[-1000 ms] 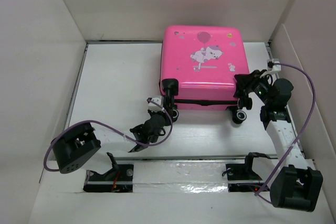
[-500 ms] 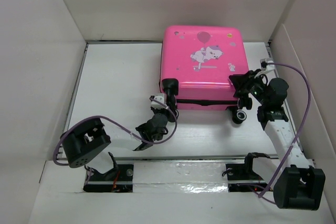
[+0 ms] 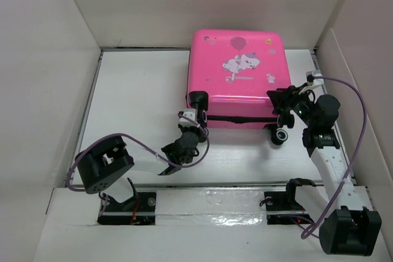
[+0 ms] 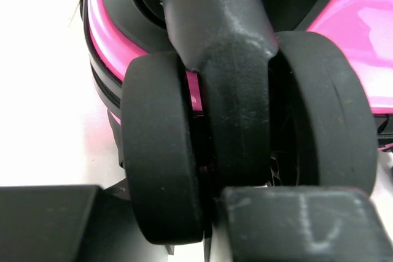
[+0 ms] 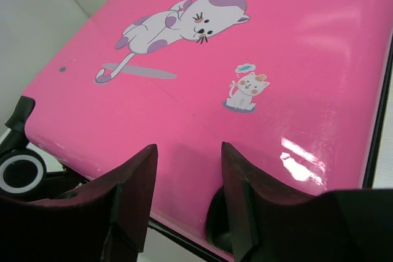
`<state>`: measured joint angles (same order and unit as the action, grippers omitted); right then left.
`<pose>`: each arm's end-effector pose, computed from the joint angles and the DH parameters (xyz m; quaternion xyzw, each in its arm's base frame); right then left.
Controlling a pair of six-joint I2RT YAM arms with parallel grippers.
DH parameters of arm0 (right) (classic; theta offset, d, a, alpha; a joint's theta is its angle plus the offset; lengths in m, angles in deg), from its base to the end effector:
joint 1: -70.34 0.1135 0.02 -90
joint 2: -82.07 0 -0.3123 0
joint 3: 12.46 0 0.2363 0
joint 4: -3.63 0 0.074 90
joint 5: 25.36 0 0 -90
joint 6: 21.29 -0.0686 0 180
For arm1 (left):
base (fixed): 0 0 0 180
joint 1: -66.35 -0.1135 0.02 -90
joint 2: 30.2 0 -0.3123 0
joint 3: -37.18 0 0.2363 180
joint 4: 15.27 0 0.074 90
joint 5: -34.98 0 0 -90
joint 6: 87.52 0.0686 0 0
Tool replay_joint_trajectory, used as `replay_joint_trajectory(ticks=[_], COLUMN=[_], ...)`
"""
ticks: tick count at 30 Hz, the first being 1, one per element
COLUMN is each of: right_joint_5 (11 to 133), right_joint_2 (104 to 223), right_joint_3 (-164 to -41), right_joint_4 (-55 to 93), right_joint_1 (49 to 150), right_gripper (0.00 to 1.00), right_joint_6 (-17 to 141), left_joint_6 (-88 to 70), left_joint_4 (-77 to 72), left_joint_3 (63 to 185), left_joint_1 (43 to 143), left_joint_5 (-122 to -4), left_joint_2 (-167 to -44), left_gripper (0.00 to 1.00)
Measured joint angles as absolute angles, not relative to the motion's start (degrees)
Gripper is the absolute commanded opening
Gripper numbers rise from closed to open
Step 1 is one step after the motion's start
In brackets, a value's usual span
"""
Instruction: Pack the luggage
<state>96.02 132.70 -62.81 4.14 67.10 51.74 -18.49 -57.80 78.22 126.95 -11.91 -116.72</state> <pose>0.1925 0.0249 0.3519 -0.0667 0.7081 0.2720 0.6482 0.1835 -0.2302 0.2504 -0.0094 0.7202 -0.2167 0.6590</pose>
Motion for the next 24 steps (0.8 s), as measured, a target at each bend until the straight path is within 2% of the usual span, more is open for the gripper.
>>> replay_joint_trajectory(ticks=[3,11,16,20,24], right_joint_5=[93.7,80.3,73.0,70.2,71.5], right_joint_2=[129.3,116.3,110.8,111.2,117.7], right_joint_3=[-62.8,-62.5,-58.9,-56.7,-56.8], right_joint_4=[7.2,19.4,25.8,29.2,29.3], right_joint_1=[67.1,67.1,67.1,67.1,67.4], right_gripper=[0.69,0.80,0.93,0.97,0.99], right_joint_6=[52.5,54.0,54.2,54.2,55.3], left_joint_6=[-18.4,-18.4,-18.5,-18.8,-18.8], left_joint_4=[-57.8,-56.8,-56.0,-55.2,-55.0], left_joint_3=[78.2,78.1,77.8,77.7,77.0], left_joint_1=[126.6,125.1,124.9,124.7,124.2], left_joint_5=[-11.8,-12.6,-13.2,-13.7,-14.5], left_joint_2=[-116.7,-116.0,-115.3,-114.6,-113.8], left_gripper=[0.00,0.00,0.00,0.00,0.00])
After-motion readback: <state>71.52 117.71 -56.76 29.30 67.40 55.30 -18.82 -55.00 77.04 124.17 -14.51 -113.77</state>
